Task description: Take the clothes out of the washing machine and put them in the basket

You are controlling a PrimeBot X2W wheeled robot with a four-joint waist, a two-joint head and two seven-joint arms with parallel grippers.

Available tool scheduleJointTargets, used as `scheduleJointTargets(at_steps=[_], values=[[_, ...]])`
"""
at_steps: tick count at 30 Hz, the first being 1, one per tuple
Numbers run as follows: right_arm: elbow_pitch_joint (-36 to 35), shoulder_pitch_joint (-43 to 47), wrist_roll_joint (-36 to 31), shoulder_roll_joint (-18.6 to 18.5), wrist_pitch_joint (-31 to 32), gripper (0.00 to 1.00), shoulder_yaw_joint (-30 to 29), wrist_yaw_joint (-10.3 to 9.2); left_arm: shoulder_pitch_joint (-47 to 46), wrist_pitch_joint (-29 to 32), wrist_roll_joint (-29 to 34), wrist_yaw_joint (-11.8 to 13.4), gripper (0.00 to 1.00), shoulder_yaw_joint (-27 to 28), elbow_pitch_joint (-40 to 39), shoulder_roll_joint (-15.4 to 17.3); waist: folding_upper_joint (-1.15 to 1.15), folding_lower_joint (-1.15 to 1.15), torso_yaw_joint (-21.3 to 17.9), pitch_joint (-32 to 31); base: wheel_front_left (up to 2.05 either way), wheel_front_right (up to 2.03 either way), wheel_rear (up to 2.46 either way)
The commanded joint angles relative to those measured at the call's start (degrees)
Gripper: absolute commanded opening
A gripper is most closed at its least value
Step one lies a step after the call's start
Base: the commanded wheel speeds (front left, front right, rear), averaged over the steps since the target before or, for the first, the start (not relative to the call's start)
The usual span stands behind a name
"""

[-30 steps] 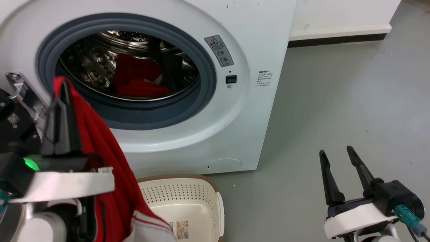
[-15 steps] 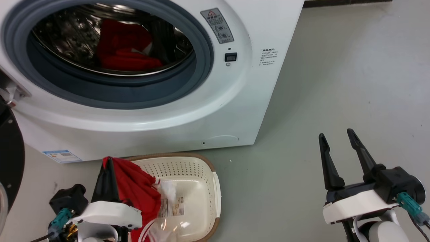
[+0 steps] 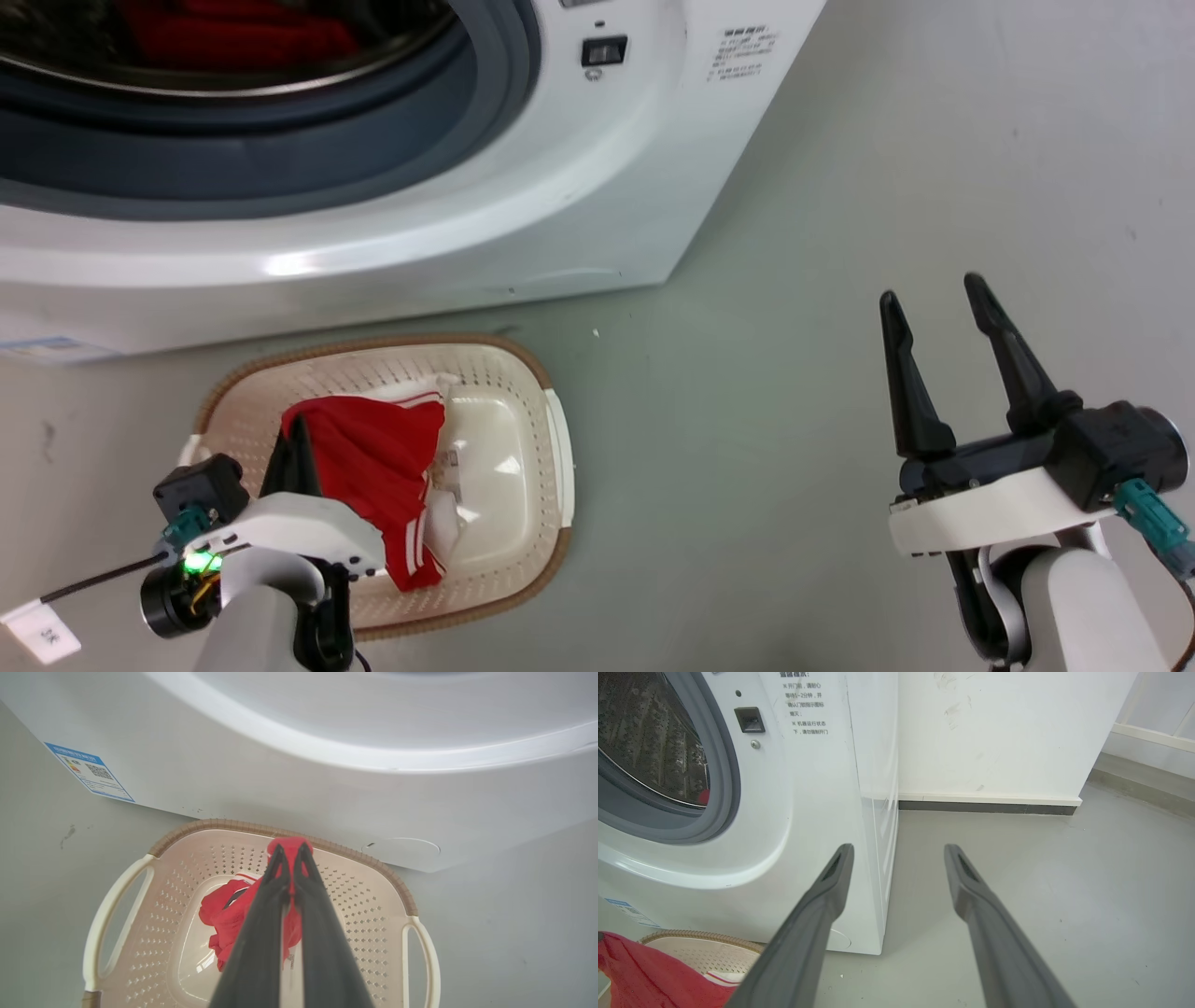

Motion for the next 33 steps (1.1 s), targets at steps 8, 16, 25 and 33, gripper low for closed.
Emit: scheduleJointTargets(at_steps=[8, 16, 25, 33], values=[[-0.3, -4.6, 1.3, -0.6, -1.6, 1.00, 1.3, -0.05, -8.5, -0.4, 6.4, -1.2, 0.00, 5.5, 8.1, -0.6, 0.00, -0.01, -4.6, 13.3, 0.00, 0.00, 0.00], [1.1, -6.4, 2.0, -1.0, -2.5, 1.00, 2.4, -0.05, -11.8, -0.3, 7.9, -1.4, 0.00, 10.6, 18.4, -0.4, 0.00, -0.01, -6.5, 16.6, 0.00, 0.00, 0.00], [2.5, -6.9, 1.7, -1.1, -2.7, 1.00, 2.4, -0.05, -14.5, -0.3, 8.5, -3.7, 1.00, 10.8, 28.1, -1.2, 0.00, -0.01, -5.9, 15.0, 0.00, 0.00, 0.00], [4.5, -4.7, 0.8, -0.8, -2.8, 1.00, 2.1, -0.04, -11.2, -0.3, 8.9, -5.5, 1.00, 11.4, 30.2, -2.3, 0.00, -0.01, -3.7, 4.7, 0.00, 0.00, 0.00]])
